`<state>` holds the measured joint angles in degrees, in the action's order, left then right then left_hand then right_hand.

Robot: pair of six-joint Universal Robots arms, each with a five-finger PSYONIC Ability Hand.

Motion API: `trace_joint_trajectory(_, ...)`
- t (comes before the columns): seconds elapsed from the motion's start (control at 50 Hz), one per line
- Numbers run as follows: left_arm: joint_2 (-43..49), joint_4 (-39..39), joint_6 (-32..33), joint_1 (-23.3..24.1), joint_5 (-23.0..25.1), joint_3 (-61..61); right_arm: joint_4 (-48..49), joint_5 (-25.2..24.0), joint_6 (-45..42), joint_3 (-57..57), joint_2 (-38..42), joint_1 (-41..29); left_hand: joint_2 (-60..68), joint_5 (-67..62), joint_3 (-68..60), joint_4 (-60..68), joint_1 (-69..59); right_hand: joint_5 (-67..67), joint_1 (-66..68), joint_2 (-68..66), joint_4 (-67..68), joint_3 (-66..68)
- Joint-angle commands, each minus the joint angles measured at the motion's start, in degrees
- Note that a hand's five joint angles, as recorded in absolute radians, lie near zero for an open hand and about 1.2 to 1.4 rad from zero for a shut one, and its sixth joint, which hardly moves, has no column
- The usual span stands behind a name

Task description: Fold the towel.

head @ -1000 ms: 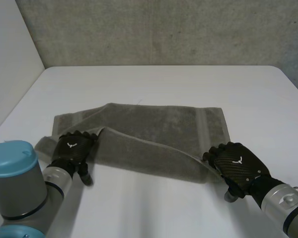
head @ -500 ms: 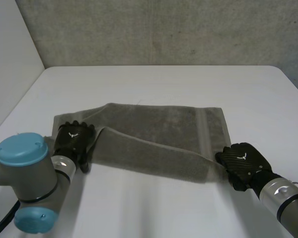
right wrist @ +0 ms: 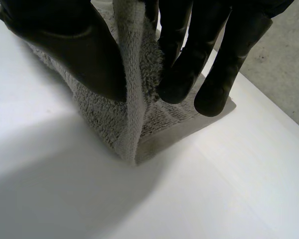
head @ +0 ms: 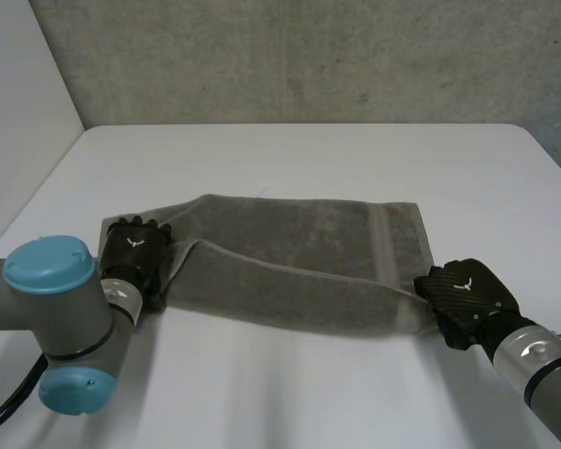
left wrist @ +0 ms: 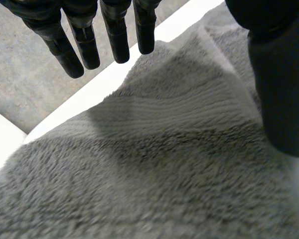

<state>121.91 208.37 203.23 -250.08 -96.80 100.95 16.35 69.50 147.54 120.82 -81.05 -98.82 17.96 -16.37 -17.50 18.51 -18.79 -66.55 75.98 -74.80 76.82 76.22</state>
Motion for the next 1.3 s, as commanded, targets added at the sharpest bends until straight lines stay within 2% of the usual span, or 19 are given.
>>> trace_joint_trajectory(0.02,0.26,0.28,4.37,-2.16,0.03,-0.14,-0.01,0.2,-0.06,-0.58,-0.86,0.11,-3.37,11.78,2.91,-3.92,4.2,-3.45,4.02,-5.2,3.18,3.78)
trace_joint_trajectory(0.28,0.52,0.2,4.63,-3.83,0.03,-1.28,-0.27,0.2,-0.15,-1.11,-1.13,1.43,-2.02,10.44,1.57,-2.58,2.86,-3.45,4.02,-5.2,3.18,3.78)
trace_joint_trajectory(0.5,-2.73,0.11,4.63,-5.15,0.12,-0.93,-0.27,0.2,-0.24,-1.37,-1.83,1.61,6.72,1.69,-7.18,6.17,-5.89,-3.45,4.02,-5.2,3.18,3.78)
trace_joint_trajectory(0.6,-3.25,0.2,4.55,-5.5,0.47,-0.84,-0.36,0.2,-0.24,-1.37,-1.92,1.7,17.32,-8.91,-17.78,16.77,-16.49,-3.45,4.02,-5.2,3.18,3.78)
trace_joint_trajectory(0.64,-3.25,0.11,4.55,-6.03,0.47,-0.84,-0.45,0.2,-0.24,-1.28,-1.92,1.61,28.54,-20.13,-29.0,27.99,-27.71,-3.45,4.02,-5.2,3.18,3.78)
trace_joint_trajectory(0.8,-4.48,0.11,4.46,-7.52,0.82,-0.32,-0.45,0.2,-0.24,-1.28,-1.83,1.61,34.12,-25.71,-34.58,33.57,-33.29,-3.45,4.02,-5.2,3.18,3.78)
trace_joint_trajectory(0.98,-4.57,0.02,4.46,-7.52,0.91,0.21,-0.53,0.02,-0.24,-1.11,-1.83,1.61,31.95,-23.54,-32.41,31.4,-31.12,-3.45,4.02,-5.2,3.18,3.78)
trace_joint_trajectory(1.02,-5.1,-0.07,4.37,-7.52,1.0,0.65,-0.53,-0.06,-0.24,-0.93,-1.74,1.61,25.26,-16.85,-25.72,24.71,-24.43,-3.45,4.02,-5.2,3.18,3.78)
trace_joint_trajectory(1.08,-5.72,-0.16,4.37,-7.35,1.0,1.09,-0.53,-0.15,-0.24,-0.84,-1.83,1.61,22.53,-14.12,-22.99,21.98,-21.7,-3.45,4.02,-5.2,3.18,3.78)
trace_joint_trajectory(1.16,-11.76,-0.68,4.11,-7.61,1.35,3.28,-0.53,-0.24,-0.24,-0.76,-1.74,1.61,20.68,-12.27,-21.14,20.13,-19.85,-3.45,4.02,-5.2,3.18,3.78)
trace_joint_trajectory(1.24,-16.0,-2.0,4.19,-7.61,3.55,5.84,-0.53,-0.24,-0.24,-0.84,-1.74,1.61,21.02,-12.61,-21.48,20.47,-20.19,-3.45,4.02,-5.2,3.18,3.78)
trace_joint_trajectory(1.28,-18.71,-5.15,4.37,-6.82,8.1,8.11,-0.53,-0.33,-0.24,-0.93,-1.74,1.61,21.86,-13.45,-22.32,21.3,-21.02,-3.45,4.02,-5.2,3.18,3.78)
trace_joint_trajectory(1.3,-18.72,-5.17,4.37,-6.82,8.12,8.12,-0.53,-0.33,-0.24,-0.93,-1.74,1.61,21.86,-13.45,-22.32,21.31,-21.03,-3.45,4.02,-5.2,3.18,3.78)
